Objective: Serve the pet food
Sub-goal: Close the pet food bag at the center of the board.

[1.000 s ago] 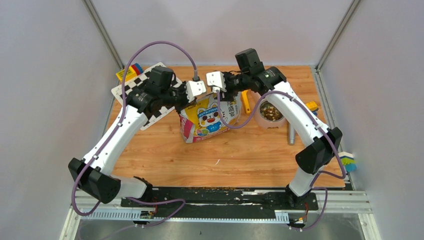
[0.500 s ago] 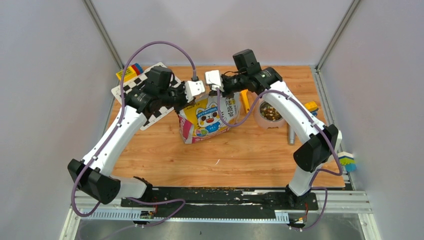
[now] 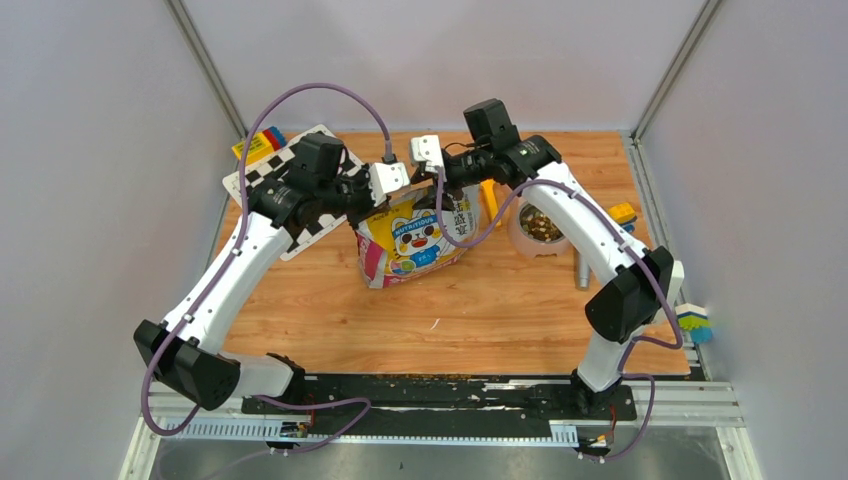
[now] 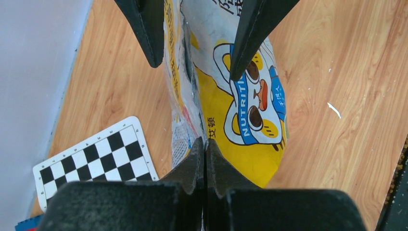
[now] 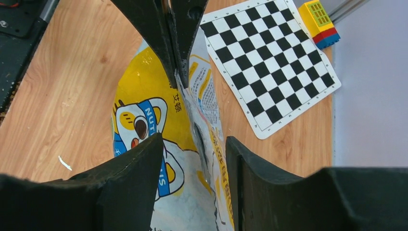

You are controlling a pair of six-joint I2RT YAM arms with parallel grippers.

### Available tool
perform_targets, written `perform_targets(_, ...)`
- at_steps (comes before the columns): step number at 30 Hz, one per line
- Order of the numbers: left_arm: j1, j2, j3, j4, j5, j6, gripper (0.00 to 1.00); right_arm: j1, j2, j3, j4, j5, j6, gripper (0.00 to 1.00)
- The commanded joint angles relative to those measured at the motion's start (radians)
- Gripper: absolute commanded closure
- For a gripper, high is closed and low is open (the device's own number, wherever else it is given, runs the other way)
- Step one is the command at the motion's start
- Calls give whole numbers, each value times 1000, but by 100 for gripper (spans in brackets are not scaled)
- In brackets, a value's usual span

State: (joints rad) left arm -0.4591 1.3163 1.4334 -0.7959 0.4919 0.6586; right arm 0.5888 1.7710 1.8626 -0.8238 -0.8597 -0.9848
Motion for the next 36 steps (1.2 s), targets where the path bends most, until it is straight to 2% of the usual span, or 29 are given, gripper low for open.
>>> perform_targets(1,-1,-104,56,110,75,-6,100,8,30,33,35,-99,50,50)
perform_targets(4,-1,-104,54,114,76,-9,100,12,49,29,48,-104,59,56)
perform_targets(6,-1,-105,56,115,75,-11,100,13,60,32,58,-106,70,65)
perform_targets(7,-1,-106,56,116,75,-11,100,13,64,34,61,-107,74,73)
perform_targets(9,-1,-106,53,116,78,-10,100,13,72,45,68,-104,84,99)
perform_targets(17,-1,-107,53,114,72,-9,100,11,53,41,83,-86,94,100)
perform_targets(18,-1,-107,57,114,72,-10,100,11,54,49,83,-71,110,96)
perform_targets(20,-1,-106,61,109,73,-8,100,7,43,49,79,-37,118,61)
perform_targets(22,-1,-107,65,100,73,-4,100,-11,15,20,81,-40,98,54)
perform_targets(24,-1,-108,68,95,71,0,100,-35,-5,2,79,-42,88,52)
perform_targets(27,-1,-107,70,94,75,1,100,-64,-24,-20,79,-29,70,54)
perform_targets(29,-1,-104,71,96,77,-1,100,-78,-27,-28,80,-28,67,60)
perform_targets(30,-1,-102,74,96,77,-2,100,-85,-27,-31,80,-29,67,66)
perform_targets(31,-1,-100,77,96,79,-3,100,-92,-29,-34,78,-34,67,77)
perform_targets(32,-1,-98,82,93,79,-3,100,-96,-31,-41,78,-40,66,93)
perform_targets(33,-2,-97,84,92,78,-3,100,-100,-34,-48,78,-47,60,100)
perform_targets(36,-1,-88,94,89,76,-2,100,-106,-38,-61,83,-66,48,100)
